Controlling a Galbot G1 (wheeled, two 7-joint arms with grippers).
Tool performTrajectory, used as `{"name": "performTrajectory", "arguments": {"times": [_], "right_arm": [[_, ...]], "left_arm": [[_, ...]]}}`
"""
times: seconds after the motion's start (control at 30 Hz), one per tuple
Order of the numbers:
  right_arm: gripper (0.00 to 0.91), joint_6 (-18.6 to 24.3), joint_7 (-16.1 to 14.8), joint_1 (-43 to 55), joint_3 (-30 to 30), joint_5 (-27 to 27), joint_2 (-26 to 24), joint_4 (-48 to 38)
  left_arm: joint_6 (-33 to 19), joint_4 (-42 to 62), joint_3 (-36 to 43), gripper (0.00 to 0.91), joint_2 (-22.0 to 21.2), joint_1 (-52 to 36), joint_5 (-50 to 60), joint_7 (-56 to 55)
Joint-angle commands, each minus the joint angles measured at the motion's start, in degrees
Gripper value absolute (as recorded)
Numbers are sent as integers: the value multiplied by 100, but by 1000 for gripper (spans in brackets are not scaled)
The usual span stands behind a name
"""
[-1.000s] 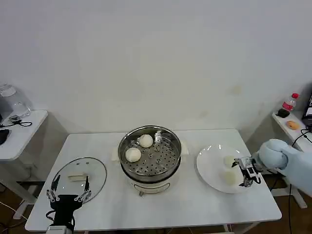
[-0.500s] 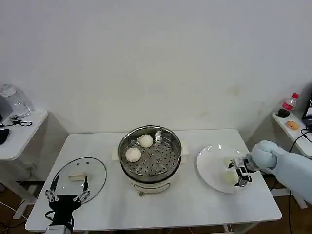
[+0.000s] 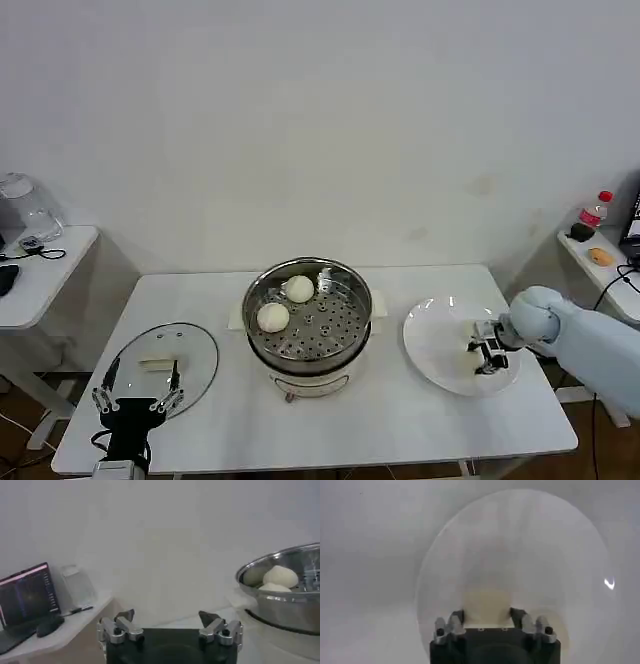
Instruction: Take steamed baozi put them in steamer then cover it.
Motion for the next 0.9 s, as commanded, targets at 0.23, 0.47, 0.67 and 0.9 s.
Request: {"name": "performTrajectory", "arguments": {"times": [0.23, 0.47, 0.67, 0.9], "right_arm": [[554, 14, -321, 1695, -176, 684, 16, 288], [564, 37, -446, 3482, -987, 1264, 557, 256], [564, -14, -419, 4349, -1448, 1692, 1326, 336], [564, -179, -248, 4364, -1839, 1958, 2215, 706]], "left_arm": [[14, -12, -29, 907, 24, -14, -33, 1], [21, -29, -48, 907, 43, -52, -60, 1], [36, -45, -75, 907, 43, -109, -77, 3], [26, -50, -183, 907, 18, -102, -111, 2]]}}
